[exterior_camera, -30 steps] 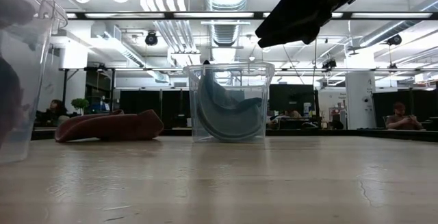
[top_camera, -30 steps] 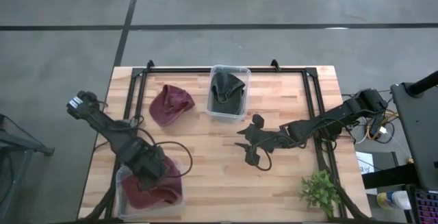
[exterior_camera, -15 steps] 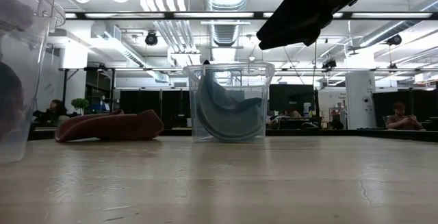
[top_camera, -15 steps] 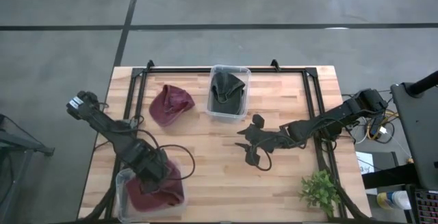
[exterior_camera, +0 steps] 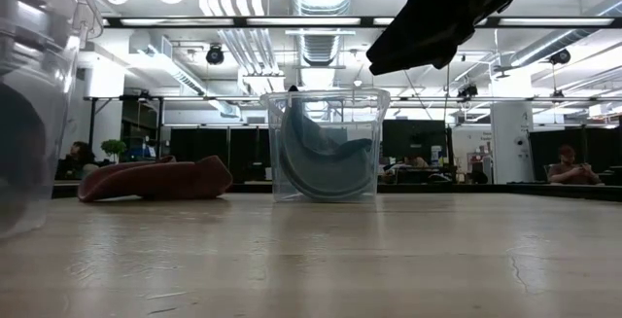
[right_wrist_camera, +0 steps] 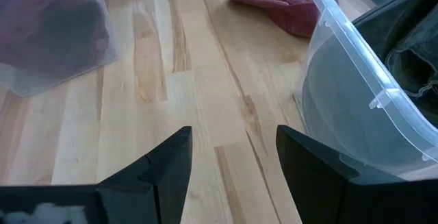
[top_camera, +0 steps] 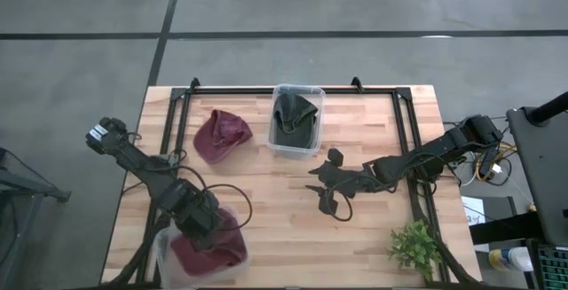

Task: Pick and place caps into container
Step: Put the bottom red cap into the bottom transparent container, then put the red cap into the bottom transparent container

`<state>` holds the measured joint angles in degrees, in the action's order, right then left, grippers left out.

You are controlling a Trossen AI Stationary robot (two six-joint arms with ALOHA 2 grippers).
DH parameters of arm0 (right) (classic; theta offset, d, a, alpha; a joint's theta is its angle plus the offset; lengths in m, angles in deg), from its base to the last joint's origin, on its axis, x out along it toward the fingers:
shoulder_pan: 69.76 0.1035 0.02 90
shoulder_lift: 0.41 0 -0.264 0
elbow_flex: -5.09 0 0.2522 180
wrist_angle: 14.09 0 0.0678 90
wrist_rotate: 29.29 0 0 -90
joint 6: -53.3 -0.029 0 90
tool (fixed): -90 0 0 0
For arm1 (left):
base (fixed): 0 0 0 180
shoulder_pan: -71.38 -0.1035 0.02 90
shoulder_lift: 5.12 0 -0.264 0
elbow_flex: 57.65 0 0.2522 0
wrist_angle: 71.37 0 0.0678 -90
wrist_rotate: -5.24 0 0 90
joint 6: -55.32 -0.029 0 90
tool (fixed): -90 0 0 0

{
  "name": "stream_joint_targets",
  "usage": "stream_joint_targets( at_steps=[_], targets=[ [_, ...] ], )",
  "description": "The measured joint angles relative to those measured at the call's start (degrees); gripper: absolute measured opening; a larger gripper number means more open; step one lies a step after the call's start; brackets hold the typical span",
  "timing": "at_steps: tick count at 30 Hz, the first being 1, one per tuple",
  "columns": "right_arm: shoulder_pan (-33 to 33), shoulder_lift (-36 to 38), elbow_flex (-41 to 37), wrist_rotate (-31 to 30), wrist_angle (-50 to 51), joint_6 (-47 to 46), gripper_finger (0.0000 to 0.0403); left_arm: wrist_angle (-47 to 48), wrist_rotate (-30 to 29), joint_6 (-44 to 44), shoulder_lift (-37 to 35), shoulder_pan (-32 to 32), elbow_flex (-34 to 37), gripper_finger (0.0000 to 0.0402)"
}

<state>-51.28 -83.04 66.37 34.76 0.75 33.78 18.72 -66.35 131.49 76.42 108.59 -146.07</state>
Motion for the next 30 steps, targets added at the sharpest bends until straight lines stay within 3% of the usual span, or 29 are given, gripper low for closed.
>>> stream_joint_targets(
  at_steps=[6,10,15,22,24,30],
  targets=[
    [0.0,0.0,0.0,0.0,0.0,0.0,0.0208,0.1,-0.3,1.0,-0.1,0.0,0.0,0.0116],
    [0.0,0.0,0.0,0.0,0.0,0.2,0.0208,-0.2,5.7,3.9,-0.1,-0.1,-0.8,0.0154],
    [0.0,0.0,0.0,0.0,-0.1,0.2,0.0208,0.0,13.1,6.4,-0.1,0.0,-1.6,0.0165],
    [0.0,0.0,0.0,0.0,-0.1,0.0,0.0208,0.4,17.7,5.5,-0.3,-1.0,-3.7,0.0165],
    [0.0,0.0,0.0,0.0,-0.1,0.0,0.0208,1.6,16.0,4.6,-0.8,-1.5,-4.4,0.0165],
    [0.0,0.0,-0.1,0.0,-0.2,0.0,0.0208,2.3,-1.6,-0.3,-3.1,-4.5,-6.2,0.0165]
  ],
)
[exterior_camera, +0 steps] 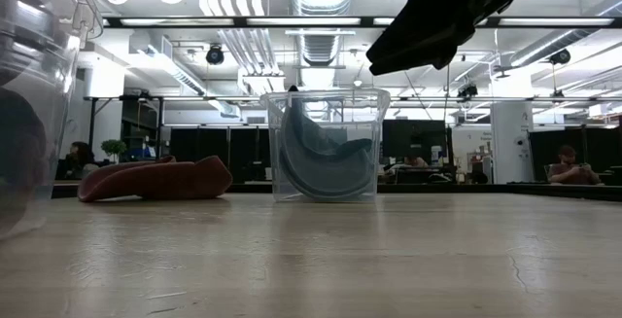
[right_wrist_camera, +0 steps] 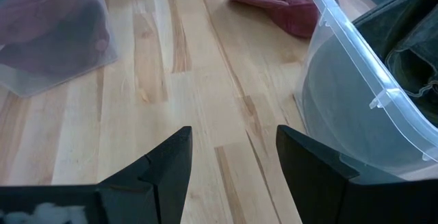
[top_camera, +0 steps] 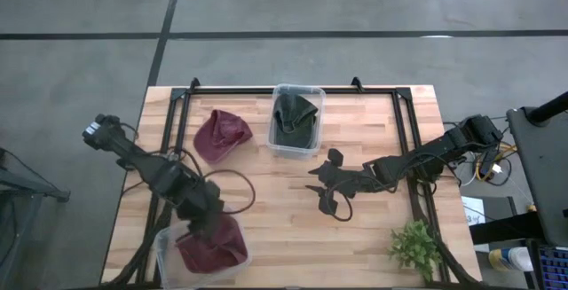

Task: Pick and place caps into container
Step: Put the red cap into the bottom transparent container

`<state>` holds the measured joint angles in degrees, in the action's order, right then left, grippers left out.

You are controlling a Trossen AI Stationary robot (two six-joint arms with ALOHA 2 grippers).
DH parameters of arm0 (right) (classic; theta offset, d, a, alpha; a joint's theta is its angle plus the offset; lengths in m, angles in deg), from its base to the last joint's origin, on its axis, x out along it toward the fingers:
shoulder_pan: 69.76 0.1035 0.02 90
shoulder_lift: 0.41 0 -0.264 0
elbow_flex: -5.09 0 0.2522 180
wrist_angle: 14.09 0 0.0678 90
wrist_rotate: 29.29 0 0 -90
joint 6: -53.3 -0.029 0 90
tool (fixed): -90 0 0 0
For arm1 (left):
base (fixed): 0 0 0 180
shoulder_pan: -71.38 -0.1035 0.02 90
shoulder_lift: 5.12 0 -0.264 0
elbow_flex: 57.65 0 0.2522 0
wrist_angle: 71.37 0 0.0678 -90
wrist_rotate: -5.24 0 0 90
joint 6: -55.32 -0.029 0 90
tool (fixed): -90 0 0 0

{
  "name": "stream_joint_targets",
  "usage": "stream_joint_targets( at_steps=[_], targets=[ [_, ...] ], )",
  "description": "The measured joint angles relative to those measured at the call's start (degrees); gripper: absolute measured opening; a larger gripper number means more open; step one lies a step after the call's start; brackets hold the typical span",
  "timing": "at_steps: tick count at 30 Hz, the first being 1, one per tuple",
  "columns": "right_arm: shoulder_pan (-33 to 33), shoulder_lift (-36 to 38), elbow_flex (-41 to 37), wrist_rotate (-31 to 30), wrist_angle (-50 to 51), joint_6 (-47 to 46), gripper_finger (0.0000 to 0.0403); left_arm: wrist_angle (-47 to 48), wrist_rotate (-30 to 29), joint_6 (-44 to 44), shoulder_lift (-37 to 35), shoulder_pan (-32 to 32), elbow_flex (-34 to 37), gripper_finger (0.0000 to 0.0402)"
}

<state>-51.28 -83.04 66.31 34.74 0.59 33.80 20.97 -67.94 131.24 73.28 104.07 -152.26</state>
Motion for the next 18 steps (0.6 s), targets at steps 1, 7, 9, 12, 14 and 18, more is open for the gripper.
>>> stream_joint_targets(
  at_steps=[1,7,9,12,14,18],
  targets=[
    [0.0,0.0,0.0,0.0,0.0,0.0,0.0208,0.4,-2.7,-0.8,-0.5,-0.6,-0.2,0.0165],
    [0.0,0.0,-0.1,0.1,0.0,0.0,0.0208,1.7,-10.4,-7.0,-3.5,-4.2,-0.5,0.0165],
    [0.0,0.0,-0.2,0.2,-0.1,0.0,0.0208,3.2,-15.7,-9.1,-4.7,-5.3,-0.5,0.0165],
    [0.0,0.0,-0.5,0.3,-0.5,0.0,0.0208,5.7,-25.1,-10.3,-5.8,-7.1,-0.5,0.0165],
    [0.0,0.0,-0.8,0.3,-0.7,0.0,0.0208,6.4,-29.2,-12.2,-6.2,-8.4,-0.5,0.0165],
    [0.0,0.0,-1.5,0.3,-1.0,0.0,0.0208,6.1,-32.2,-20.4,-6.6,-11.2,-0.5,0.0165]
  ],
)
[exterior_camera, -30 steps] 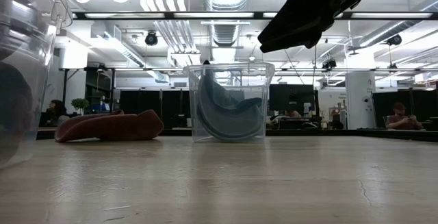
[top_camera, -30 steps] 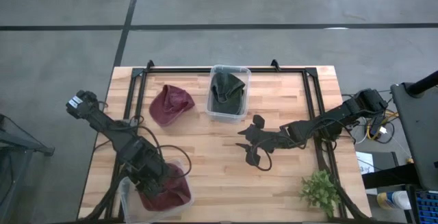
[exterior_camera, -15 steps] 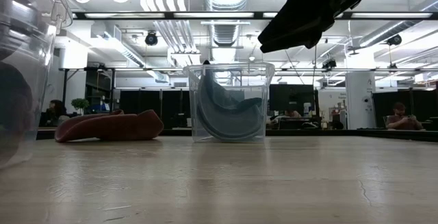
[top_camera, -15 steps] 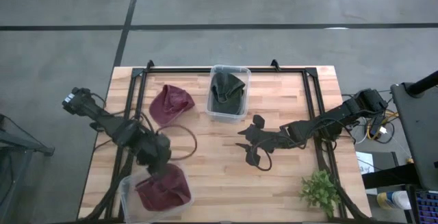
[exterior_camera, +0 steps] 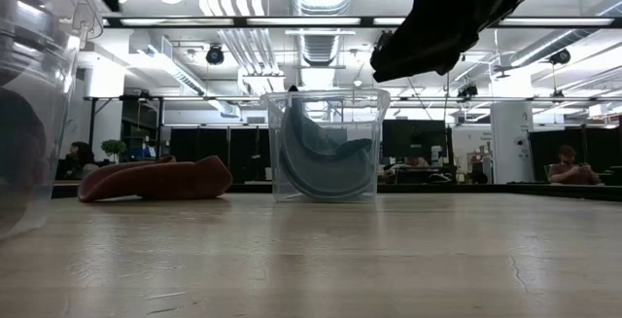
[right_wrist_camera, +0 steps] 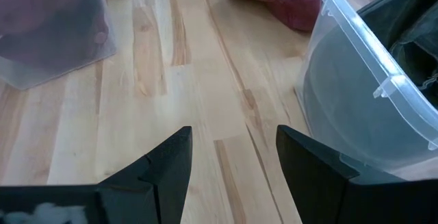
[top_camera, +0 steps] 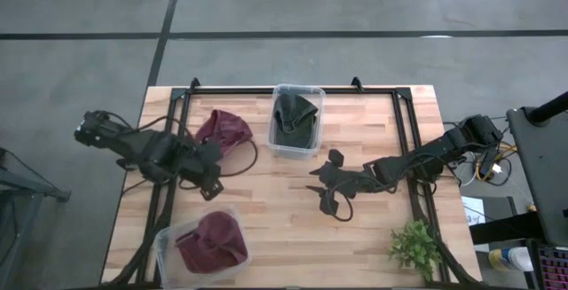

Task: Pick and place caps into container
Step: Put the red cap into the bottom transparent container

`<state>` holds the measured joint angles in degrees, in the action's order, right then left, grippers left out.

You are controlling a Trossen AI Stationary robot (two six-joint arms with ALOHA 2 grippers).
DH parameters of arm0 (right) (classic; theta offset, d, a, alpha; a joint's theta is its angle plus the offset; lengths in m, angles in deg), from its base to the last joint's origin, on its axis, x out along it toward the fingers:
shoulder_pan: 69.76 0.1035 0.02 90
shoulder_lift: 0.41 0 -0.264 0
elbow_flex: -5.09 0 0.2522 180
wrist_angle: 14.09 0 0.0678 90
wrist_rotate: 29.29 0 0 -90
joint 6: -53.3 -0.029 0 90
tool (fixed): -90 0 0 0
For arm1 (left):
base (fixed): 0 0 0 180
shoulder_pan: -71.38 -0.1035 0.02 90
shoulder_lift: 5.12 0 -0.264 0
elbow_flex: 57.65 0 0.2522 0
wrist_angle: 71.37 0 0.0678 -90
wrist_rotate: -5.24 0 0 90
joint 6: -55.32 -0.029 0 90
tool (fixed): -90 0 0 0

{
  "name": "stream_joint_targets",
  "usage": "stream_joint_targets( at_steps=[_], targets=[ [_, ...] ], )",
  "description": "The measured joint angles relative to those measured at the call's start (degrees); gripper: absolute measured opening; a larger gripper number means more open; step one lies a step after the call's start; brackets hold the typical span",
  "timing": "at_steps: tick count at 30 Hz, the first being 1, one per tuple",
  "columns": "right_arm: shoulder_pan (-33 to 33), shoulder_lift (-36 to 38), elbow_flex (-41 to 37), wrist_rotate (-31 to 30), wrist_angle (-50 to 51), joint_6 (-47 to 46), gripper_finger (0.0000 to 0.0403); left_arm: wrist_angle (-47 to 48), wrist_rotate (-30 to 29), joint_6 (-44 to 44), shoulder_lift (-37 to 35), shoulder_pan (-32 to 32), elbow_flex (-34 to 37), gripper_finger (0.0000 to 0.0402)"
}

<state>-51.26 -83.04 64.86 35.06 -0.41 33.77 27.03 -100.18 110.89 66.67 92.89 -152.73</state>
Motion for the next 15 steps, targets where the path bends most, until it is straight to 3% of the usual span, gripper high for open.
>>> stream_joint_targets(
  at_steps=[4,15],
  targets=[
    [0.0,0.0,-0.6,0.0,-0.5,0.0,0.0208,0.0,-8.0,-2.0,0.3,-3.3,0.7,0.0165],
    [0.4,0.0,-0.8,0.2,-2.0,0.0,0.0208,0.7,-8.3,-9.4,0.7,-22.3,5.5,0.0165]
  ],
)
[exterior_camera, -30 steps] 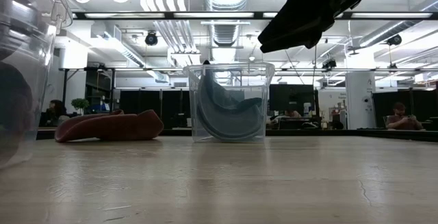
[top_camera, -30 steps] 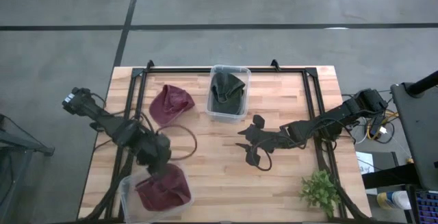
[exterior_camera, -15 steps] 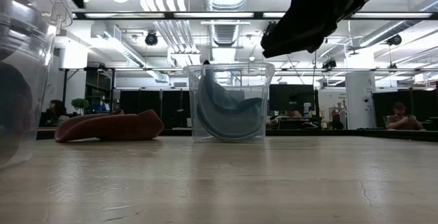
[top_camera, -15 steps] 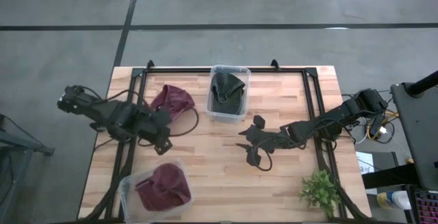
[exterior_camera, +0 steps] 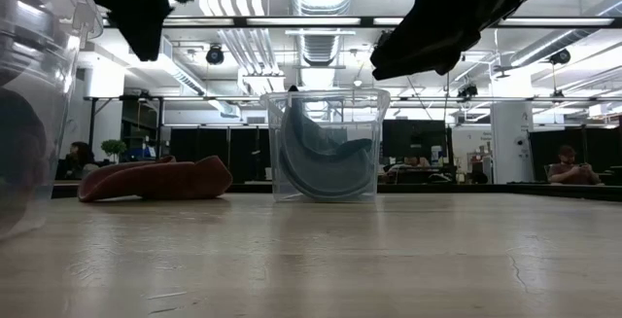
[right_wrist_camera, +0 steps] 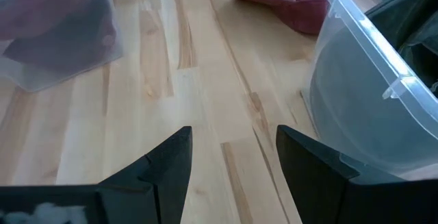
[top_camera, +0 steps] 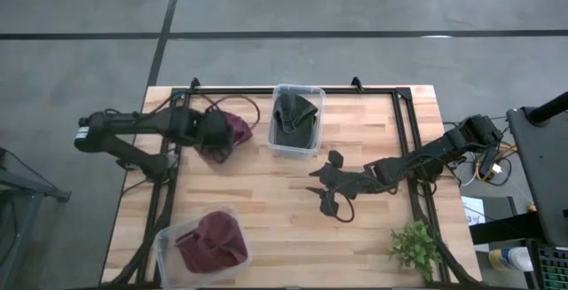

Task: Pick and place caps into container
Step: Put the red cap into the bottom transparent container

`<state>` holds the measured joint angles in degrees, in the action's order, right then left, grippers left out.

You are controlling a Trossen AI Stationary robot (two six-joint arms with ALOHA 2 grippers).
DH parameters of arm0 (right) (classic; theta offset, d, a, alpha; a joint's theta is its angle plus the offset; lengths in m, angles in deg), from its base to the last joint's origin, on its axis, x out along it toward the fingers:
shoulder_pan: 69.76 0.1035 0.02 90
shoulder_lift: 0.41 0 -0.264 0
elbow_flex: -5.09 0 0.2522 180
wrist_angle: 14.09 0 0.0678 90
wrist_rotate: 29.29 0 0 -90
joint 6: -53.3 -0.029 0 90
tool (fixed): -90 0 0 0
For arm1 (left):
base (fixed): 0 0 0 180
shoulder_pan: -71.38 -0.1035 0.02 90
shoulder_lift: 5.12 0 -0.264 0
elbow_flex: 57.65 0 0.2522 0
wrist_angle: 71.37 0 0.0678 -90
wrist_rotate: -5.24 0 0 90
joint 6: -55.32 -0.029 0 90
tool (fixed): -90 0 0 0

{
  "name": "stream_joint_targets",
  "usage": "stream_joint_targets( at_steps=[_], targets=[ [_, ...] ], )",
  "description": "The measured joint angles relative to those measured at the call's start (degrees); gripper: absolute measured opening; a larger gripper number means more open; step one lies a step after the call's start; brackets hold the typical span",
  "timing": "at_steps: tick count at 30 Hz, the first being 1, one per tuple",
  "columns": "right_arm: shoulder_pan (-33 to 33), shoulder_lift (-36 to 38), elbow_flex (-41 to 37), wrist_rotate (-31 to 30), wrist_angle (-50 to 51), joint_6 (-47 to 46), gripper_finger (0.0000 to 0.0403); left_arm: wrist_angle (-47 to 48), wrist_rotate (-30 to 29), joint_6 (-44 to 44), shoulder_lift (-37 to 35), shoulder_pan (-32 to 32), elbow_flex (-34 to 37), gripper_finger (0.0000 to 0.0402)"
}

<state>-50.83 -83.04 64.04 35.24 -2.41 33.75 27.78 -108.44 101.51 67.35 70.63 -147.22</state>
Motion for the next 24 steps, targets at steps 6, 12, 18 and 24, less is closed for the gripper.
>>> stream_joint_targets(
  at_steps=[6,12,18,24],
  targets=[
    [0.3,0.0,-0.1,0.0,-0.1,0.0,0.0208,0.1,0.1,-5.9,0.2,-11.3,1.1,0.0165],
    [0.3,0.0,-0.1,0.0,-0.5,0.2,0.0208,-4.4,0.7,-14.2,0.5,-20.9,1.1,0.0165],
    [0.3,0.0,-0.1,0.0,-0.6,0.1,0.0208,-5.4,3.6,-19.5,1.6,-29.7,1.1,0.0165],
    [0.3,0.0,-0.3,0.0,-1.8,0.0,0.0208,-9.2,6.2,-24.3,3.3,-34.8,2.0,0.0165]
  ],
)
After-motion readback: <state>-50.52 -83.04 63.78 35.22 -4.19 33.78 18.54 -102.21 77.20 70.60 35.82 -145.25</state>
